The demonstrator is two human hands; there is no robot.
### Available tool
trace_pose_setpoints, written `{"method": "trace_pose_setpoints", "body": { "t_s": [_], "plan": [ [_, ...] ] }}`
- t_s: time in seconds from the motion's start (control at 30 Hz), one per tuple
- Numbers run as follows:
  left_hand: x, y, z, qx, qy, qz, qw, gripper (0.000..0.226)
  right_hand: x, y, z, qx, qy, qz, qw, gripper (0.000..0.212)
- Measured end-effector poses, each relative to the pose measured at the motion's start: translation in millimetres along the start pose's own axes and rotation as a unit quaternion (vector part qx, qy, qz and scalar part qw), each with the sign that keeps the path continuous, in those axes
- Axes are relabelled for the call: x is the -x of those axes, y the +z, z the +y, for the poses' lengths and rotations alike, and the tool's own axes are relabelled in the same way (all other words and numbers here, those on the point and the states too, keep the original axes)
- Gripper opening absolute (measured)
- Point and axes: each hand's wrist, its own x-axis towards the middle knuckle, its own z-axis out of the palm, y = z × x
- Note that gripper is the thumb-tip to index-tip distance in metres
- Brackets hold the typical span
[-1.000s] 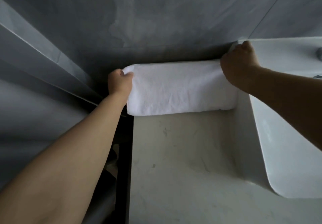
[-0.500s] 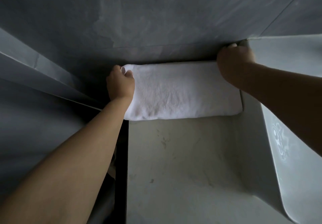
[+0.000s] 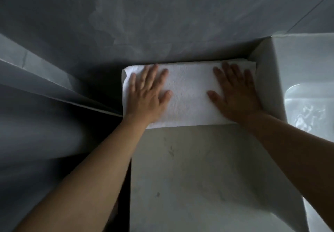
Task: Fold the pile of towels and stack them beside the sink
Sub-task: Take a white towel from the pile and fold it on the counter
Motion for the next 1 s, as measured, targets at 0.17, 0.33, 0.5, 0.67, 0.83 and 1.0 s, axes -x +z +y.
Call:
{"method": "trace_pose_setpoints", "body": {
  "t_s": [0.17, 0.33, 0.5, 0.67, 0.83, 1.0],
  "plan": [
    [3.4, 7.7, -21.1, 0.013, -0.008, 0.027, 1.000, 0.066, 0.6, 12.3, 1.9, -0.007, 0.004, 0.050, 0.999, 0.071],
    [0.6, 12.6, -22.2, 0.019, 0.006, 0.038, 0.999, 0.067, -1.9, 10.7, 2.5, -0.012, 0.004, 0.039, 0.999, 0.072],
    [-2.0, -8.7, -15.9, 0.024, -0.020, -0.050, 0.998, 0.066, -6.9, -20.2, -1.2, -0.022, 0.022, -0.085, 0.996, 0.070],
    [60.1, -45.2, 31.1, 0.125, -0.051, 0.104, 0.985, 0.061, 63.0, -72.6, -25.0, -0.092, 0.026, 0.041, 0.995, 0.062],
    [131.6, -57.4, 96.8, 0.191, -0.017, 0.162, 0.968, 0.052, 154.3, -95.9, -38.7, -0.121, -0.015, 0.122, 0.985, 0.054],
    [158.5, -79.6, 154.5, 0.217, 0.039, 0.186, 0.957, 0.047, 213.2, -109.6, -21.7, -0.154, -0.015, 0.167, 0.974, 0.053]
  ]
}}
